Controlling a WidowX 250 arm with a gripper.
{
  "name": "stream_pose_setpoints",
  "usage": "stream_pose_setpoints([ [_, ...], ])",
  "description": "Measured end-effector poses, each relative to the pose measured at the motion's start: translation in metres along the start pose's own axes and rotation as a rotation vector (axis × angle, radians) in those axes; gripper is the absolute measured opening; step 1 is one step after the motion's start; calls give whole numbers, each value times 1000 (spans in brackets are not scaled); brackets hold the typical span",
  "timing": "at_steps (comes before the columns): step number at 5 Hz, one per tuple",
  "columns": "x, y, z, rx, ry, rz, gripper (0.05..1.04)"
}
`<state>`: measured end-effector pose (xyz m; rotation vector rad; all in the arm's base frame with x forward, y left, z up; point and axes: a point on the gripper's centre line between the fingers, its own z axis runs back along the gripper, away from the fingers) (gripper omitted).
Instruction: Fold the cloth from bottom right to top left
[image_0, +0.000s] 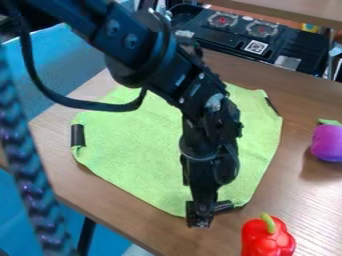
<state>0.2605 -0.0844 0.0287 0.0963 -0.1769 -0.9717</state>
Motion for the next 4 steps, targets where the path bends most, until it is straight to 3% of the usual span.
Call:
stream_pose_setpoints([
  [1,0,1,-6,9,3,23,954],
  [3,8,3,-17,20,-34,123,378],
  [4,7,0,-16,-2,-32,156,175],
])
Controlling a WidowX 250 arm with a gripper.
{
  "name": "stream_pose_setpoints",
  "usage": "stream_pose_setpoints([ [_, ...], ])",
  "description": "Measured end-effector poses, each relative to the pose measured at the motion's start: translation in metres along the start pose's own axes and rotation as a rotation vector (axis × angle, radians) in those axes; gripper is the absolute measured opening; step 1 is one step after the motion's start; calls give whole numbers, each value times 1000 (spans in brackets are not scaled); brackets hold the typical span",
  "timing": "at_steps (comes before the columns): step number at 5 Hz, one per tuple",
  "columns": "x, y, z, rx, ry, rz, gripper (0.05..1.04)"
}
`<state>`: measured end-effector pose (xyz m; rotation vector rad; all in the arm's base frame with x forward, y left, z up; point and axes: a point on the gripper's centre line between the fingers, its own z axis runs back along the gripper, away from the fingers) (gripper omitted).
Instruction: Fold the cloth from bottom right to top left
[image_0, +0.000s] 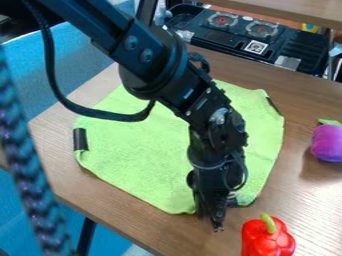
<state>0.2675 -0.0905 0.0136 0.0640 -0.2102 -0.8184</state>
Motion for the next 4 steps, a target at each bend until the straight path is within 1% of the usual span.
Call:
stream_pose_setpoints([
  [1,6,-4,26,-28,-53,29,78],
  [2,9,5,58,-31,-122,67,62],
  [3,12,29,76,15,-136,111,59],
  [4,13,63,77,69,-94,175,59],
])
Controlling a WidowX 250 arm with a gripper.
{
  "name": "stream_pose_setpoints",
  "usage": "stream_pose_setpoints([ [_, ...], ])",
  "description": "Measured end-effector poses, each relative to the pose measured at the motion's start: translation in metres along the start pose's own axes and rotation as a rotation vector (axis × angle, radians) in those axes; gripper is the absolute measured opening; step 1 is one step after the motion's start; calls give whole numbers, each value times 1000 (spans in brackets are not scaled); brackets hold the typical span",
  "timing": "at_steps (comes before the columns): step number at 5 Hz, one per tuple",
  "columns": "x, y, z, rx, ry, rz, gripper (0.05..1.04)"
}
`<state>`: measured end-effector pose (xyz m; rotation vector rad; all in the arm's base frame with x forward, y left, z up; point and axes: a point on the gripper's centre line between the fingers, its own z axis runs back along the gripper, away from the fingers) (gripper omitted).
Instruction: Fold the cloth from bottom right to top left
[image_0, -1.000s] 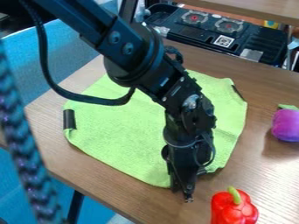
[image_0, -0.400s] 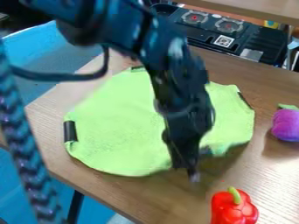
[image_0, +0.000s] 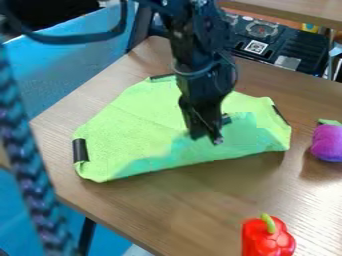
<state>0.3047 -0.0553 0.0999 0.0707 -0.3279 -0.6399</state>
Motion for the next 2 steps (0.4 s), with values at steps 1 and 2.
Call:
stream_pose_setpoints([
  [1,3,27,-18,6,39,47,59],
  [2,9,55,-33,20,59,81,59],
])
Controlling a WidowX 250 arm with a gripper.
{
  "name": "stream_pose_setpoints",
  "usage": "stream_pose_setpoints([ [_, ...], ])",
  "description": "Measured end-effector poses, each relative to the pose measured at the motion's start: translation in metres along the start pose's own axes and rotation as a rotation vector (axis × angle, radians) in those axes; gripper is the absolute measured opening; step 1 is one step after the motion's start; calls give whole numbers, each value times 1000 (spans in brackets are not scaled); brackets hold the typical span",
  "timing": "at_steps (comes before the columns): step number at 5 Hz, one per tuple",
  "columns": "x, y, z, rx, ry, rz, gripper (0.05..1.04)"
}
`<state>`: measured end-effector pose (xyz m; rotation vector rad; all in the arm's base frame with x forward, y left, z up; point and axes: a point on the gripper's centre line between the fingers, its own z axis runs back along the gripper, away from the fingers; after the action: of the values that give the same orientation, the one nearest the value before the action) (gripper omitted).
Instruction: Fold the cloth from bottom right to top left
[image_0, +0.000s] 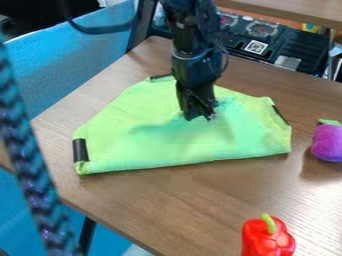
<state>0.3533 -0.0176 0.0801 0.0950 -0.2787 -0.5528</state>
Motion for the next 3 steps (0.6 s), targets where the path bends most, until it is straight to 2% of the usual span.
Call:
stream_pose_setpoints([
  [1,12,34,-7,6,23,78,59],
  [2,29,58,-1,-2,14,135,59],
  [3,38,81,0,-8,33,181,59],
])
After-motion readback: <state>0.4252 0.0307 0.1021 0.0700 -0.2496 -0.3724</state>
